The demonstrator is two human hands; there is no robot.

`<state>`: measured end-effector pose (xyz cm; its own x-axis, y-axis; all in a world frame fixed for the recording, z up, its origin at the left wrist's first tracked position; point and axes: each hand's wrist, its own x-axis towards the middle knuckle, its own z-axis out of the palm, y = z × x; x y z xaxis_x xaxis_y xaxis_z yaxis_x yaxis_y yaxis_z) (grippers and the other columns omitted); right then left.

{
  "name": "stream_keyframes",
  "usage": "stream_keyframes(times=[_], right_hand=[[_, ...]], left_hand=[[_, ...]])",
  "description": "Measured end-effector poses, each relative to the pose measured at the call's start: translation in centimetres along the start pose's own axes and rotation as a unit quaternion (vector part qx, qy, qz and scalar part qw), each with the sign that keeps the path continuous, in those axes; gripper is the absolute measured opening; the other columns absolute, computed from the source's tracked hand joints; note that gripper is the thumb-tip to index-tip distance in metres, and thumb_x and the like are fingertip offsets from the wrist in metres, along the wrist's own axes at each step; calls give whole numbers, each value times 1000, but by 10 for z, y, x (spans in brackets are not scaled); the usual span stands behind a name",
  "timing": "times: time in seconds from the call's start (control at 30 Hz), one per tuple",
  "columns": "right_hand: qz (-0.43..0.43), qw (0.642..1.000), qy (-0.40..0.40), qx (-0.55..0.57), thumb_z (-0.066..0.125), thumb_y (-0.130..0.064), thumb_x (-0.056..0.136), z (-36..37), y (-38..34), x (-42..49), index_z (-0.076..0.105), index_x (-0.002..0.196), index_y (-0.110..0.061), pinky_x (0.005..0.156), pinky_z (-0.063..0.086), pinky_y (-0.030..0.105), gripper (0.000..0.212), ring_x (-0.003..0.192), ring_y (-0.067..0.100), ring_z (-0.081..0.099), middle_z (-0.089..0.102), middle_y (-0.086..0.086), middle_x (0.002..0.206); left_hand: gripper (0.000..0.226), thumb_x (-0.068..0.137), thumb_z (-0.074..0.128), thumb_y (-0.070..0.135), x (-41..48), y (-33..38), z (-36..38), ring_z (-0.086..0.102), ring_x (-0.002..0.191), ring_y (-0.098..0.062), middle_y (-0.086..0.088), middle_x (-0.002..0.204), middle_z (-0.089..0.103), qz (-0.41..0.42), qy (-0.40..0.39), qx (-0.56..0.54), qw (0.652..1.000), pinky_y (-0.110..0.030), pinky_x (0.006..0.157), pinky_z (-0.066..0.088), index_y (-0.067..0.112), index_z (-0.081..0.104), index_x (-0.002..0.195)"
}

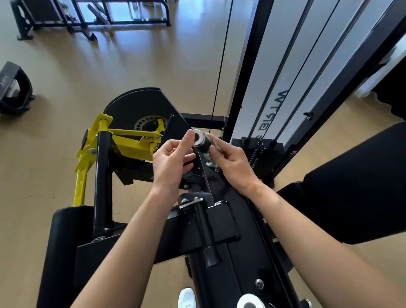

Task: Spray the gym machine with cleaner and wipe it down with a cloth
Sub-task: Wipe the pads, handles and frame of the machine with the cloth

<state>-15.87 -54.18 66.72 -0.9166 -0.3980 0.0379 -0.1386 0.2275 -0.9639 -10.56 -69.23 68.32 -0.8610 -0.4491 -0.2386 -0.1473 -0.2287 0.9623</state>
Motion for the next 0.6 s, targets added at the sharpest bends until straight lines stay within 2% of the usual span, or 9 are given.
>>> stream_keyframes(times=[0.07, 0.17, 0.27, 0.37, 0.43, 0.53, 0.6], right_hand=[[-40, 999, -1, -30, 62, -16, 103, 3, -9, -4, 50, 152, -15, 94, 52, 21, 51, 108, 7, 67, 71, 7, 123], [-97, 993, -28, -59, 70, -18, 98, 7, -27, -9, 42, 156, -21, 104, 51, 25, 65, 115, 7, 65, 66, -4, 128], [-109, 990, -51, -72, 67, -13, 99, 5, -30, -9, 37, 159, -22, 98, 55, 27, 67, 105, 10, 67, 67, -3, 120], [-86, 991, -33, -101, 69, -12, 98, -3, -15, 3, 50, 152, -18, 96, 53, 21, 57, 106, 9, 68, 73, 0, 117], [-52, 991, -29, -117, 73, -13, 95, -8, -1, 10, 60, 144, -18, 91, 51, 17, 51, 101, 2, 68, 75, -2, 113], [-23, 989, -27, -146, 76, -16, 92, -9, 15, 16, 65, 139, -23, 87, 55, 24, 48, 91, -1, 67, 75, -6, 104], [-29, 986, -20, -162, 77, -16, 91, -8, 17, 18, 67, 135, -23, 83, 54, 22, 46, 84, -1, 66, 74, -8, 97]], left_hand=[[72, 70, 72, 67, -1, 0, 0, 77, 92, -18, 0, 96, 78, -2, -6, -3, 1000, -38, 86, 62, 5, 70, 107], [77, 72, 73, 64, -3, 2, 1, 77, 90, -17, -4, 98, 79, -7, -18, -16, 1000, -40, 88, 61, 0, 68, 113], [77, 71, 72, 66, -3, 2, 1, 77, 89, -16, -4, 98, 79, -8, -17, -10, 1000, -41, 89, 61, 2, 69, 113], [77, 70, 71, 68, -3, 2, 1, 77, 90, -14, -2, 99, 79, -12, -13, -4, 1000, -41, 90, 61, 5, 70, 113], [74, 69, 70, 69, -3, 2, 1, 77, 91, -14, 2, 96, 79, -15, -11, 2, 1000, -40, 90, 61, 8, 71, 111], [73, 67, 69, 71, -3, 3, 1, 76, 88, -10, 7, 90, 78, -15, -8, 9, 1000, -38, 89, 60, 11, 71, 109], [74, 66, 69, 71, -4, 4, 0, 76, 84, -7, 8, 89, 77, -15, -6, 13, 1000, -36, 89, 59, 11, 71, 108]])
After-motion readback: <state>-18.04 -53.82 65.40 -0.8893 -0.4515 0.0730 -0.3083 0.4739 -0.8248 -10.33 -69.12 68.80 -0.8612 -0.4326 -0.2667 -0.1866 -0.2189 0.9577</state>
